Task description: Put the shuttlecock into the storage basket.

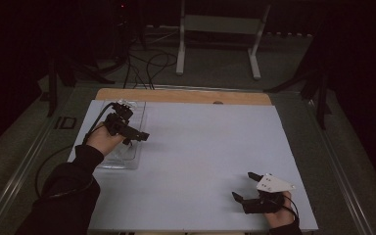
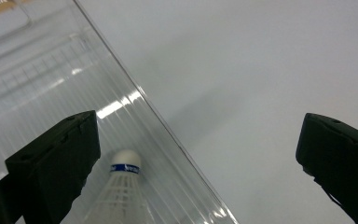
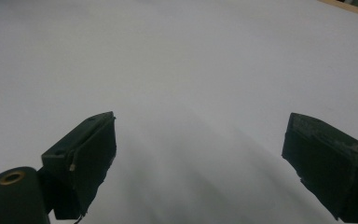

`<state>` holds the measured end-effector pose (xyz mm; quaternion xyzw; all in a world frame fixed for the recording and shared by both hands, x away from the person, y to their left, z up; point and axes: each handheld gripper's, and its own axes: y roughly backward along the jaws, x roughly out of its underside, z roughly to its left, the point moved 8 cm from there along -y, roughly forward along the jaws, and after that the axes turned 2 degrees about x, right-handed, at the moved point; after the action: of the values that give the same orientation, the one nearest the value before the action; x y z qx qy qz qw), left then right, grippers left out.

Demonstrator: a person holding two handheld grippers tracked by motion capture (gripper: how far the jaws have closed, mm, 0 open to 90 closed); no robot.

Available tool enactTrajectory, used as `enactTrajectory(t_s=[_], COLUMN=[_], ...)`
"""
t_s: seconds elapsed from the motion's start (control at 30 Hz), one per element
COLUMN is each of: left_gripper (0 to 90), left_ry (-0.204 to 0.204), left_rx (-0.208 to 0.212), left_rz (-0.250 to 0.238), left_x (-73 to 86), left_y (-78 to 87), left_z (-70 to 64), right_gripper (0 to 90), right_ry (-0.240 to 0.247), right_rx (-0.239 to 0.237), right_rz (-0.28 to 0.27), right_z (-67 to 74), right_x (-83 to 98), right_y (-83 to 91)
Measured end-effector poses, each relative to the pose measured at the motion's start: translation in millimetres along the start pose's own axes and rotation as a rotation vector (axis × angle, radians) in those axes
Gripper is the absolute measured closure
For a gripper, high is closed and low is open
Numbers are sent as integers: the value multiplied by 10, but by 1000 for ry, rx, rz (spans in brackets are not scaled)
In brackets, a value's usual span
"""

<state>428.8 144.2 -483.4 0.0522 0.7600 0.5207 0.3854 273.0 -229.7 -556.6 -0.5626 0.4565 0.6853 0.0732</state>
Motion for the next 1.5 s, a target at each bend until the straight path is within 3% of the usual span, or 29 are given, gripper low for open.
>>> enactTrajectory(t_s=[0.07, 0.13, 0.67, 0.8, 1.23, 1.3, 1.5], left_gripper=[5, 5, 3, 3, 3, 3, 3], left_ry=[-4, -39, -121, -124, -217, -234, -260], left_rx=[17, 7, 78, 96, 113, 151, 210], left_rz=[-7, 7, -21, -67, -52, -54, -74], left_x=[-14, -18, -147, -189, -219, -225, -255], left_y=[-9, -28, -145, -143, -166, -160, -144], left_z=[-43, -98, -482, -573, -855, -922, -1062], right_gripper=[98, 98, 98, 98, 98, 98, 98], right_ry=[-4, -2, -4, -2, 3, 2, 5], right_rx=[0, 0, -3, -4, -1, -2, 2], right_rz=[-3, -1, -2, 0, 1, 2, 5], right_z=[-9, -12, -15, -14, 2, 3, 6], right_x=[2, 10, 16, 11, 0, 2, 1], right_y=[-1, -8, -7, -7, -3, 0, 3])
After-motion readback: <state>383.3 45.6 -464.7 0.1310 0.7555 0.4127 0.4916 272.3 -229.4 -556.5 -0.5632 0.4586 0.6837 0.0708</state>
